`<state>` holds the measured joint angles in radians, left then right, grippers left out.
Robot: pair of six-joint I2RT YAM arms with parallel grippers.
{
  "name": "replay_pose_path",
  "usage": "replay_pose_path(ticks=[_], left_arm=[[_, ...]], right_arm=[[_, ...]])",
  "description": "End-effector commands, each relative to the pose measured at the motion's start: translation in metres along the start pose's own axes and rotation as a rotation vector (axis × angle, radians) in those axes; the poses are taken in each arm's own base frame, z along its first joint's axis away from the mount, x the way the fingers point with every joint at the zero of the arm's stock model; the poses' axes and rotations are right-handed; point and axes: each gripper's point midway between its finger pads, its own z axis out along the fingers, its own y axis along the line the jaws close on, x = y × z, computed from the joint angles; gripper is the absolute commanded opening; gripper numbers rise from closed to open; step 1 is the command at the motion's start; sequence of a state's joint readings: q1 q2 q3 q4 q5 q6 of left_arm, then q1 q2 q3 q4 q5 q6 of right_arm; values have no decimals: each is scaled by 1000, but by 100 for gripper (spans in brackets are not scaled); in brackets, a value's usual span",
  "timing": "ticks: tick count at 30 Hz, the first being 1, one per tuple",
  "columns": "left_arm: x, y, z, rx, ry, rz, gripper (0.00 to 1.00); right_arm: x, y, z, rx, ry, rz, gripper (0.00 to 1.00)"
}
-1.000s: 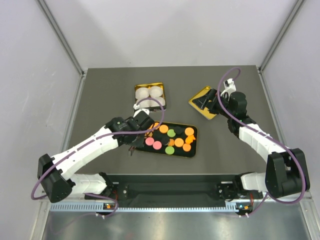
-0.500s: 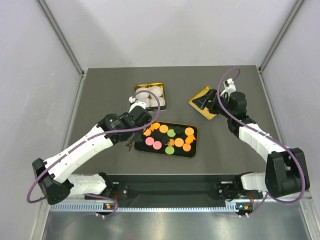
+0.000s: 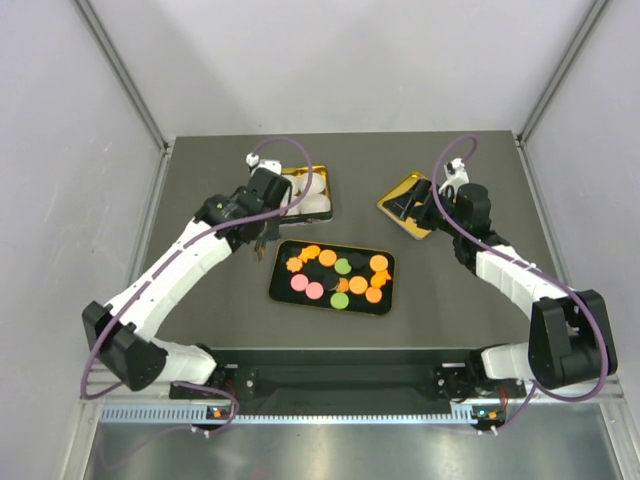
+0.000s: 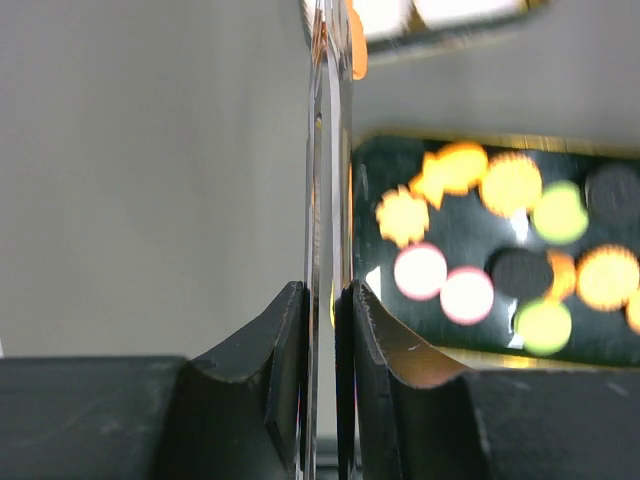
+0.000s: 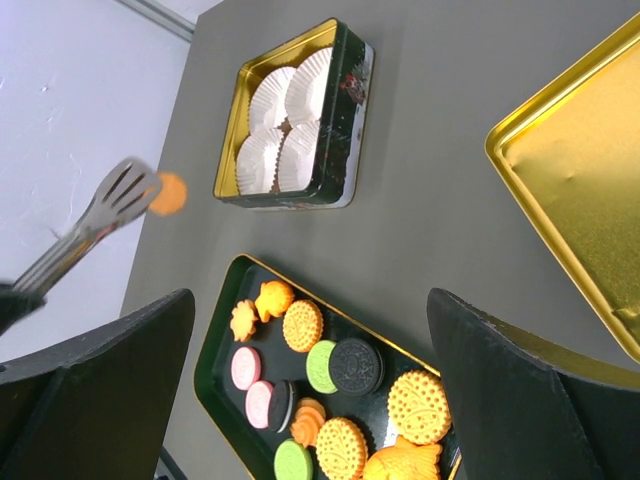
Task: Pack the cookies
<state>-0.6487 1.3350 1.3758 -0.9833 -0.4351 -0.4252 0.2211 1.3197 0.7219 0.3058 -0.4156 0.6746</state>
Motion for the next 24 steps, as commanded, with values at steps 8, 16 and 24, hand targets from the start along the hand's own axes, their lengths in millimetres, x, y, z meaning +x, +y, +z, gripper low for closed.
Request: replay_pose_path(ticks=[8,16,24], left_arm=[[-64,3,57,89,-99,-94,19],[-51,2,83,91,-46,-88,20],[-43,4,98,109,-16,-119,23]], right_arm=[[-25,31,-1,-85,-60,-49,100],[-25,31,-2,-84,-61,-49,100],[-24,30,-1,-83,-58,-50,100]])
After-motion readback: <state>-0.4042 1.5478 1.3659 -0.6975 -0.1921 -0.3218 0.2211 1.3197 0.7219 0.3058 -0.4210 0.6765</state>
